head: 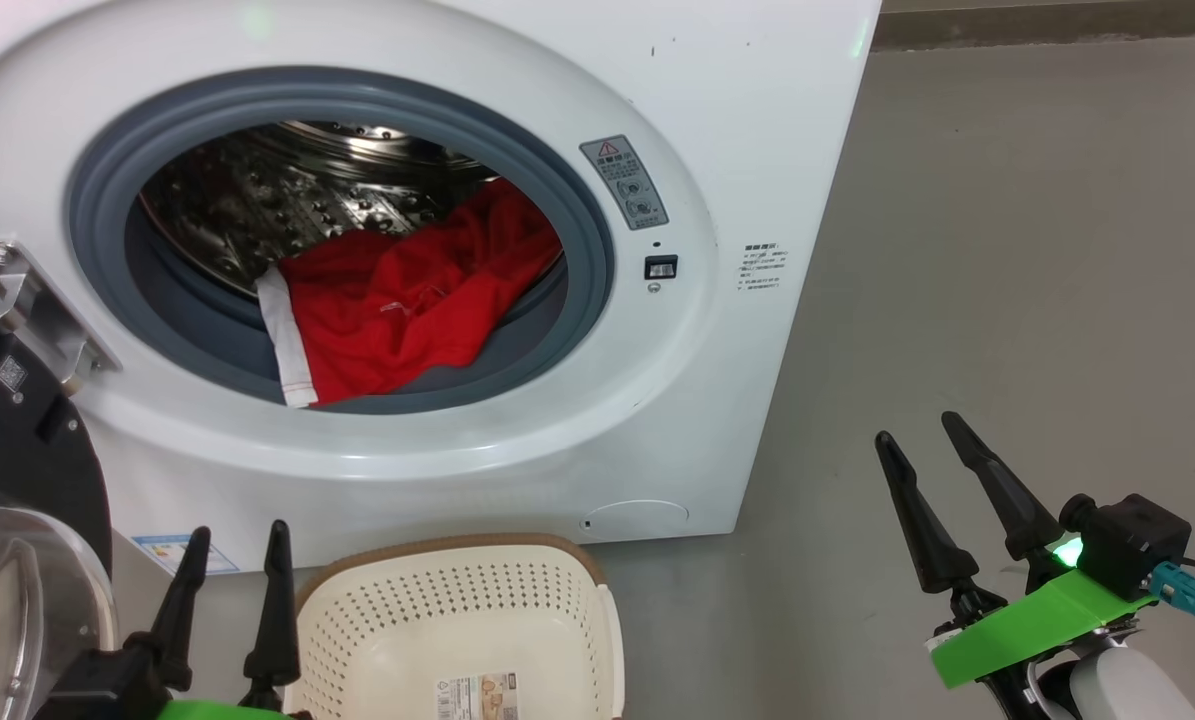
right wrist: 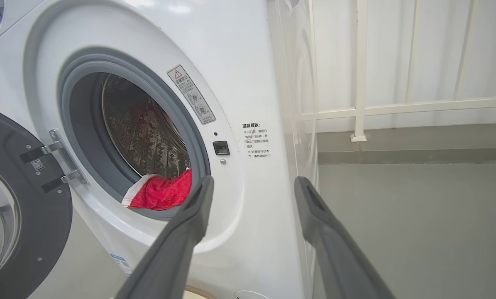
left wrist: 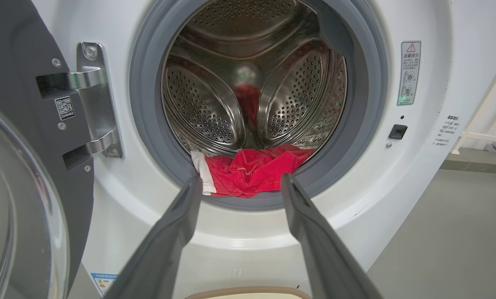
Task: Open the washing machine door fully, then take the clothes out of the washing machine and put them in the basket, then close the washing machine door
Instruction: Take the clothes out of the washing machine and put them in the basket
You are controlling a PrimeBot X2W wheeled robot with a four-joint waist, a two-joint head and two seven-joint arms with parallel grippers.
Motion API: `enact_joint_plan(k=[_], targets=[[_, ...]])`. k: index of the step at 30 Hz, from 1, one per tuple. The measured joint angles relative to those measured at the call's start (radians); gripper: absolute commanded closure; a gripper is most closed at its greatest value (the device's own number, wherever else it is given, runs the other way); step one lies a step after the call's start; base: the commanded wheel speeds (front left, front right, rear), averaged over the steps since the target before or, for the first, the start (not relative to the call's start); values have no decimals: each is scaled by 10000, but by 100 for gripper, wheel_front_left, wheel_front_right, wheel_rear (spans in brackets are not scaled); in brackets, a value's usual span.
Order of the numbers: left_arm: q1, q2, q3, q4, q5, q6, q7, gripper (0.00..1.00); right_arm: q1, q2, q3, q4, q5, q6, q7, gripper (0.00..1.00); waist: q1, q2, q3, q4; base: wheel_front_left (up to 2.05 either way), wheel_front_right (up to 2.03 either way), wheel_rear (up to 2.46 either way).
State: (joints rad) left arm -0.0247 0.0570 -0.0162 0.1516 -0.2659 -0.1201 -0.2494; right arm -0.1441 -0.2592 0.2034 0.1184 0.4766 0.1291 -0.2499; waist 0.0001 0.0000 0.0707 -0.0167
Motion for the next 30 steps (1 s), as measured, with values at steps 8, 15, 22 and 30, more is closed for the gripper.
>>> enact_joint_plan(k=[8, 15, 22, 30], targets=[[0, -19, 21, 0, 40, -2, 0, 0, -1, -17, 4, 0, 0, 0, 0, 0, 0, 0, 45, -20, 0, 0, 0], [-4, -21, 56, -4, 198, -2, 0, 0, -2, -21, -8, 19, 0, 0, 0, 0, 0, 0, 141, -48, 0, 0, 0], [-177, -21, 69, 10, 385, -2, 0, 0, -14, -13, -73, 40, -92, 0, 0, 0, 0, 0, 332, -96, 0, 0, 0], [-602, 0, 67, 123, 550, 0, 0, 0, -211, 42, -111, 19, -161, 0, 0, 0, 0, 0, 647, -187, 0, 0, 0]])
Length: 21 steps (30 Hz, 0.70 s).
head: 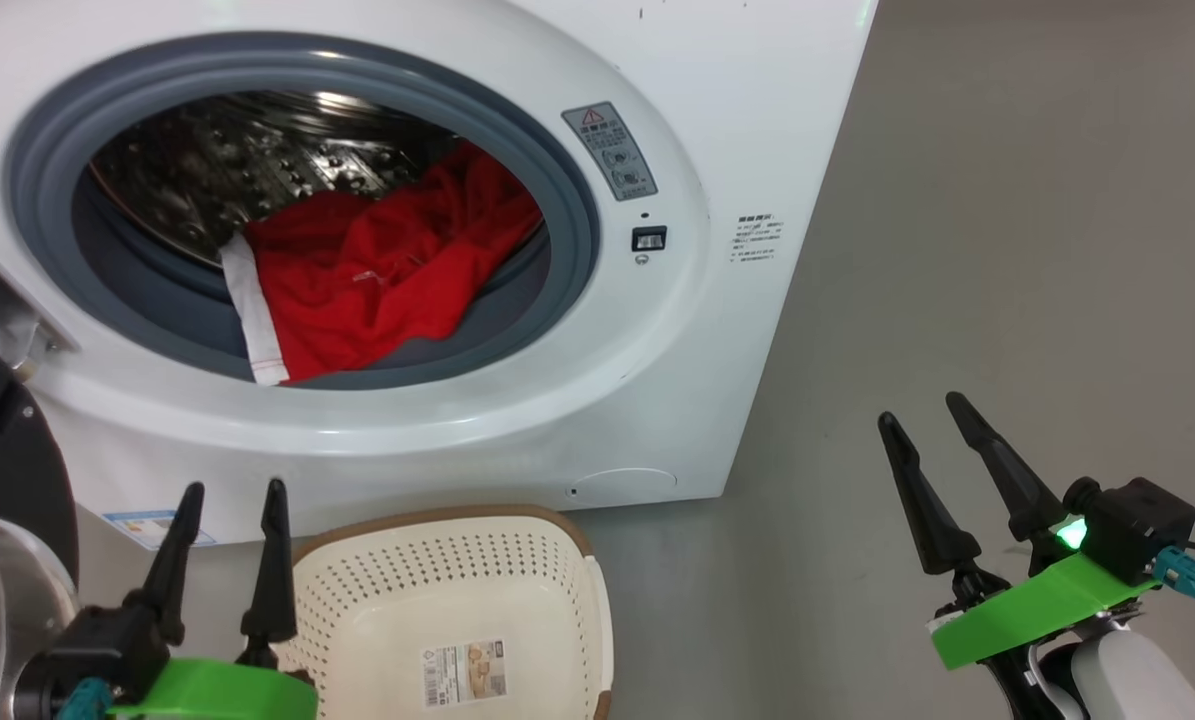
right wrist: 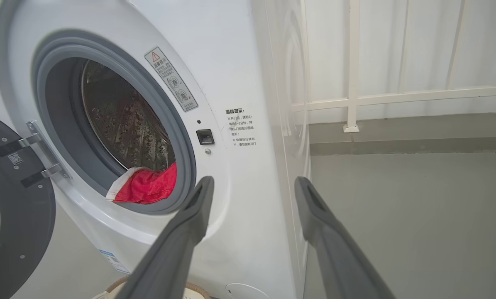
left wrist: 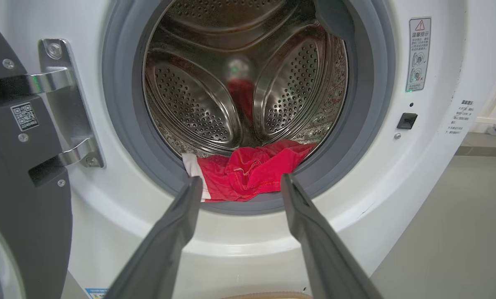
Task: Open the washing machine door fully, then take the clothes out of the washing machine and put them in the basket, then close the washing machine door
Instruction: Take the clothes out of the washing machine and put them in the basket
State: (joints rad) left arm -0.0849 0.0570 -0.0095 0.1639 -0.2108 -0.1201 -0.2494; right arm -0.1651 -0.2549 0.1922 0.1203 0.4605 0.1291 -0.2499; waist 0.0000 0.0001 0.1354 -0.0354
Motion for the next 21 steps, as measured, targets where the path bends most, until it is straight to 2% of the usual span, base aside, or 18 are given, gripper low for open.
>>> enact_joint_plan(k=[8, 21], targets=[[-833, 35, 27, 234, 0, 25, 0, 0, -160, 48, -75, -96, -4, 0, 0, 0, 0, 0, 498, -177, 0, 0, 0], [-3038, 418, 117, 1795, 52, 293, 328, 0, -735, 209, -134, -274, -198, 0, 0, 0, 0, 0, 1432, -540, 0, 0, 0]])
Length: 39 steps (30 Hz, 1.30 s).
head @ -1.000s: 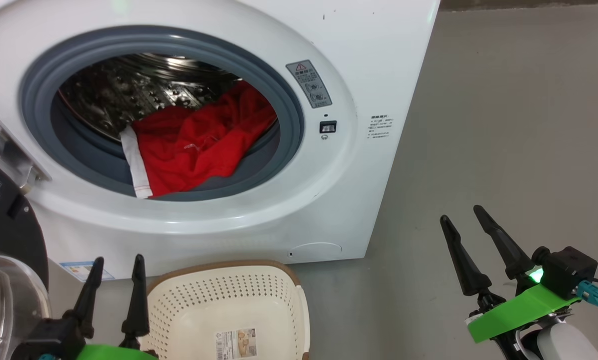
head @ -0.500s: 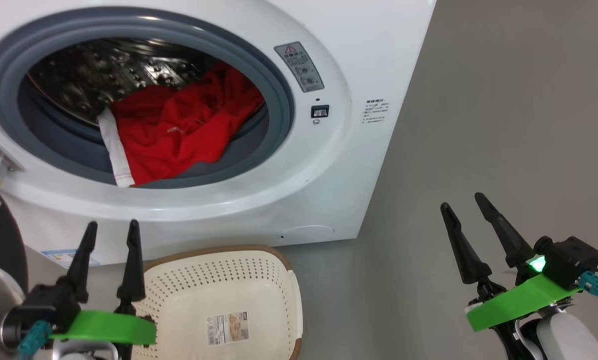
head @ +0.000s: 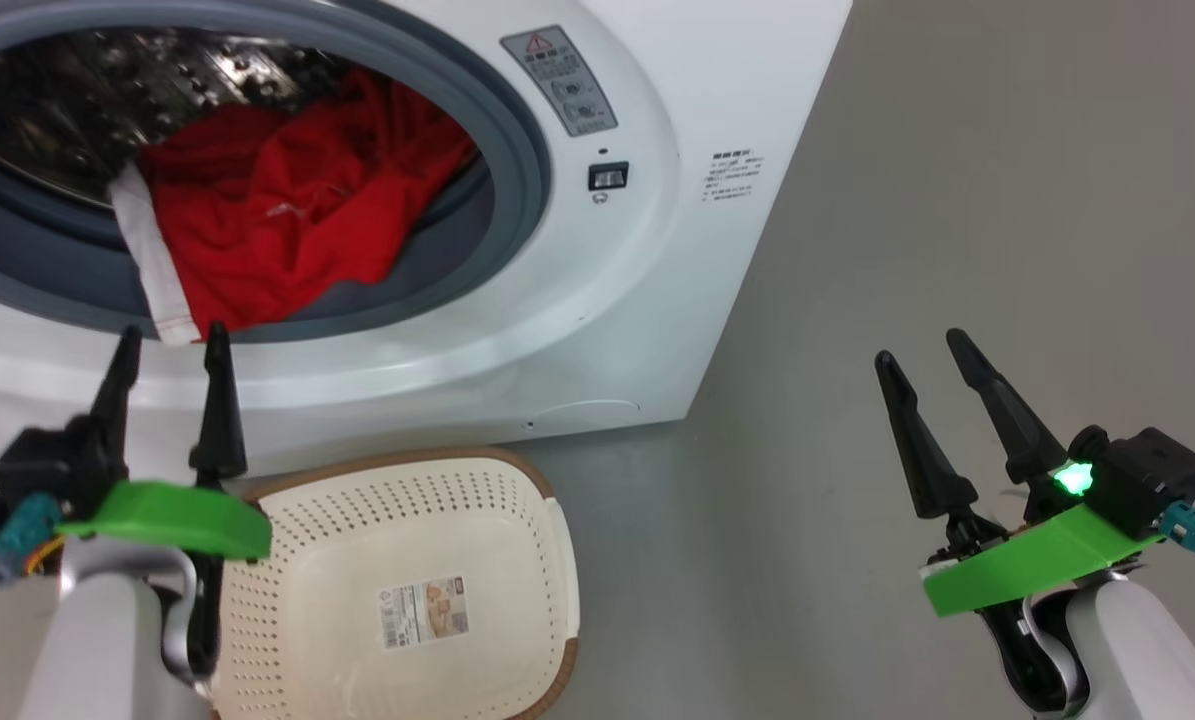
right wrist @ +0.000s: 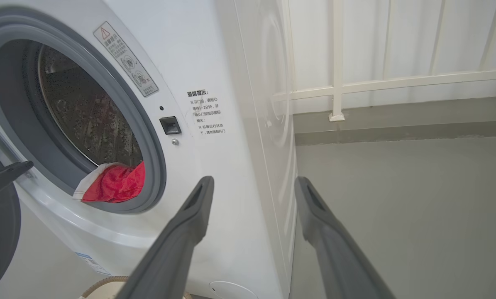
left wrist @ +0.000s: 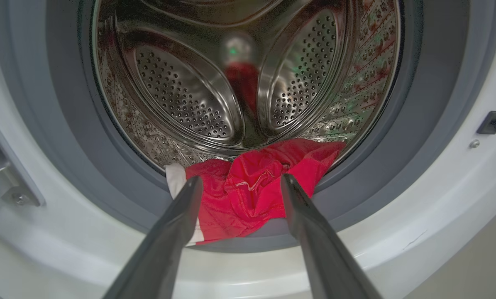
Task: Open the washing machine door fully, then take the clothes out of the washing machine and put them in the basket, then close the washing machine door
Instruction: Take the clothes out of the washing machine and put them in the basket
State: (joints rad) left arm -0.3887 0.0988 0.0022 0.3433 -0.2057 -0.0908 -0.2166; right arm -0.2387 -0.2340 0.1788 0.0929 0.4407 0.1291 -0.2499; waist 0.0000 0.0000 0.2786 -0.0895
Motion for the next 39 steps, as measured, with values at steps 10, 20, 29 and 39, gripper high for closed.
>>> enact_joint_plan(k=[10, 20, 29, 39], targets=[[-2027, 456, 15, 1785, 63, 82, 1012, 0, -491, 169, 21, -109, -2, 0, 0, 0, 0, 0, 752, -355, 0, 0, 0], [-4326, 840, 88, 3779, 4, 178, 1647, 0, -785, 307, 12, -190, -2, 0, -44, 0, 0, 0, 1520, -724, 0, 0, 0], [-6041, 1043, 142, 5624, -29, 491, 2111, 0, -1193, 520, 92, -221, -2, 0, -44, 0, 0, 0, 2169, -1096, 0, 0, 0], [-7454, 1570, 29, 7208, 19, 775, 2299, 0, -1335, 780, 109, -205, 0, 0, -44, 0, 0, 0, 2596, -1622, 0, 0, 0]])
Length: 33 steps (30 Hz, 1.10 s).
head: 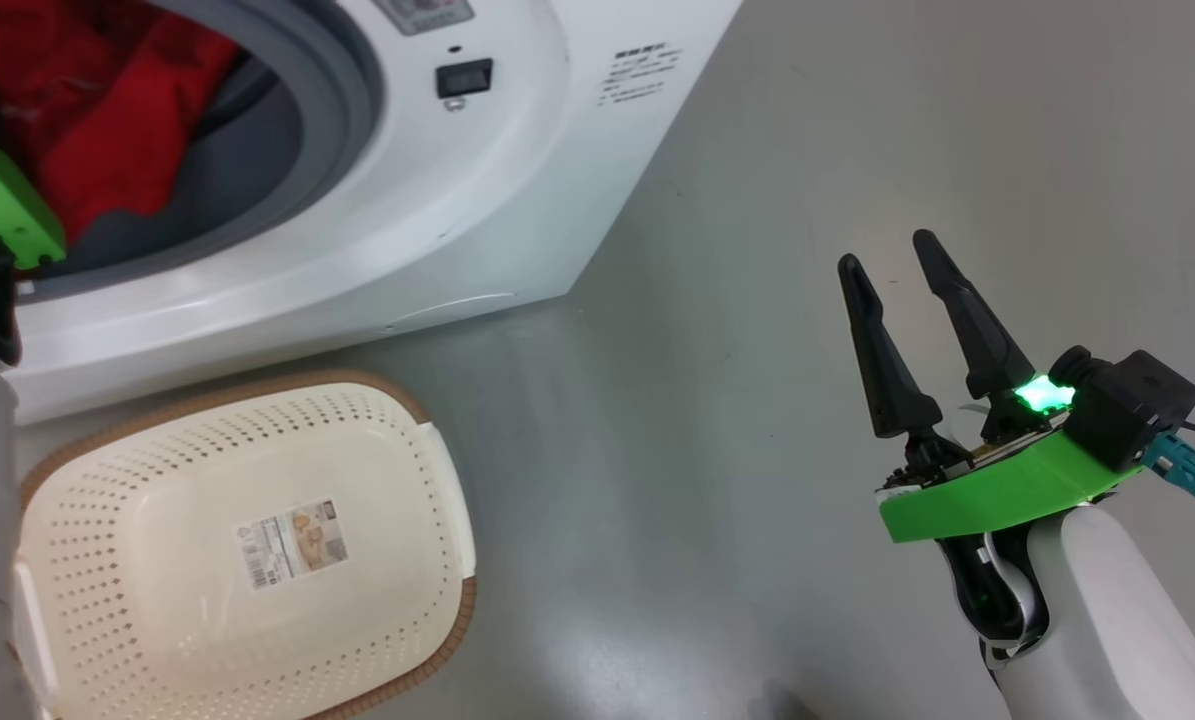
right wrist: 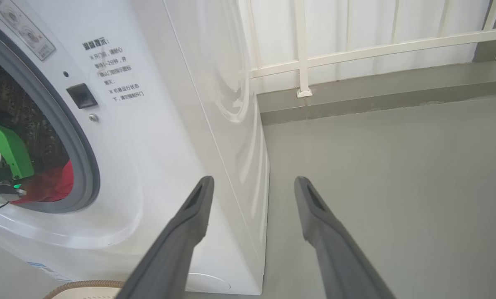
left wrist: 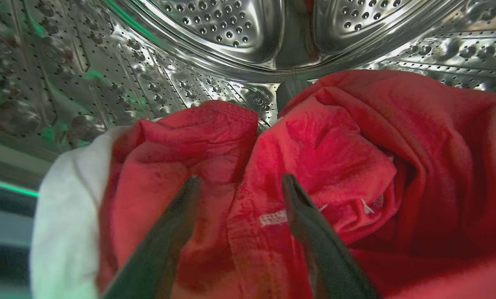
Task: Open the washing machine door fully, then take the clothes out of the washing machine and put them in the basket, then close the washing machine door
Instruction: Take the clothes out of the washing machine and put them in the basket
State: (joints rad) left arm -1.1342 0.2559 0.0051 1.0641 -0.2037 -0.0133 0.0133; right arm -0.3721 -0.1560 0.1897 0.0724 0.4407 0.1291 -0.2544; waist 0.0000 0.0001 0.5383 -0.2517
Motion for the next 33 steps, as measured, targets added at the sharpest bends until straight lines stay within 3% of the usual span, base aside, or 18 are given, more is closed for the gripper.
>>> enact_joint_plan(k=[7, 18, 21, 22, 33], targets=[[-511, 50, -148, 809, 2, -13, 105, 0, -4, 54, -21, -10, 2, 0, -2, 0, 1, 0, 166, -202, 0, 0, 0], [-702, -90, -696, 1499, 86, -527, -142, 0, -57, 86, -46, 13, 2, 0, -2, 0, 0, 0, 150, -142, 0, 0, 0], [-700, -199, -805, 1691, 86, -610, -163, 67, -139, 86, -42, 25, 2, 0, -2, 0, 0, 0, 87, -119, 0, 0, 0], [-698, -249, -849, 1741, 86, -635, -203, 100, -145, 84, -38, 31, 2, 0, -2, 0, 0, 0, 61, -114, 0, 0, 0], [-627, -493, -1108, 2021, 84, -876, -708, 100, -136, 61, 52, 215, 2, 0, -25, 0, 0, 0, -431, -93, 0, 0, 0]])
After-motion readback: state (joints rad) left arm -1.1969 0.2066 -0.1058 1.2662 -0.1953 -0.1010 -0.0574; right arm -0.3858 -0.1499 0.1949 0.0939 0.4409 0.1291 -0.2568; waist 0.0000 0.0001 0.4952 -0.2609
